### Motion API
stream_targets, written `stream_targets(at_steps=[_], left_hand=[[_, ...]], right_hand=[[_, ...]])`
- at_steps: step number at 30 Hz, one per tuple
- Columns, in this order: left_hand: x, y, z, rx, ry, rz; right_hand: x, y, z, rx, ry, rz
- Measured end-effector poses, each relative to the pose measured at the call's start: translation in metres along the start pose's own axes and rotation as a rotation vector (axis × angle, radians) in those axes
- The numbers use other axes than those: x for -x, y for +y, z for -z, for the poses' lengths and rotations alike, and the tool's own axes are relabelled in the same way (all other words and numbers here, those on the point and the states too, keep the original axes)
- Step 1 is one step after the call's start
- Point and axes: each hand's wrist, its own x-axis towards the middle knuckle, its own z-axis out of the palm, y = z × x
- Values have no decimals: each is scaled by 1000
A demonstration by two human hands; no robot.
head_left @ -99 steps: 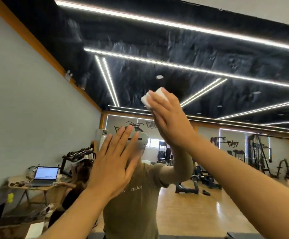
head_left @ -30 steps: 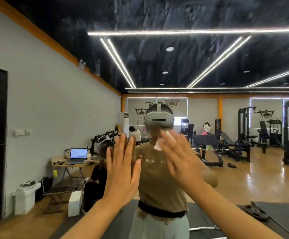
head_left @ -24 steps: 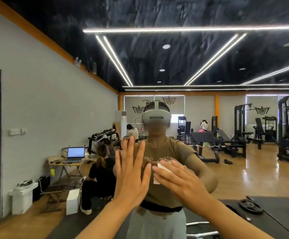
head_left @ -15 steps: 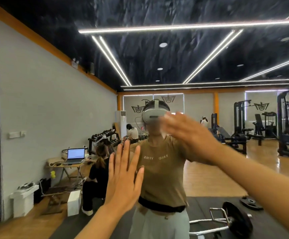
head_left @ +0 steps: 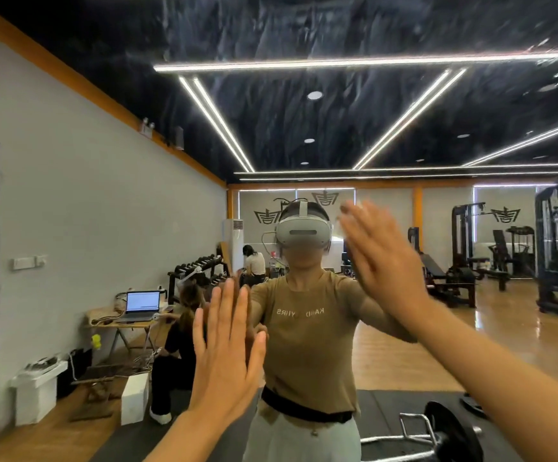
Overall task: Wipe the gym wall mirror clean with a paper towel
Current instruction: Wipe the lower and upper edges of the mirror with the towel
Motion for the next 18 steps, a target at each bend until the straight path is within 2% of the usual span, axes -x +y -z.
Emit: stream_targets(at_steps=[4, 8, 11, 13, 16, 18], left_hand=[[-13, 40, -5, 34, 3, -119], [-25, 76, -18, 49, -36, -159], [-25, 86, -30, -34, -58, -157], [-24, 86, -34, -80, -57, -152], [-23, 85, -36, -132, -27, -159], [-23, 86, -36, -152, -11, -164]], right_hand=[[93, -1, 3, 41, -105, 167], [130, 8, 13, 3, -207, 344], [110, 29, 21, 13, -290, 547], [86, 39, 24, 5, -323, 609], [38, 56, 27, -42, -297, 556], [-7, 67, 31, -3, -211, 455]])
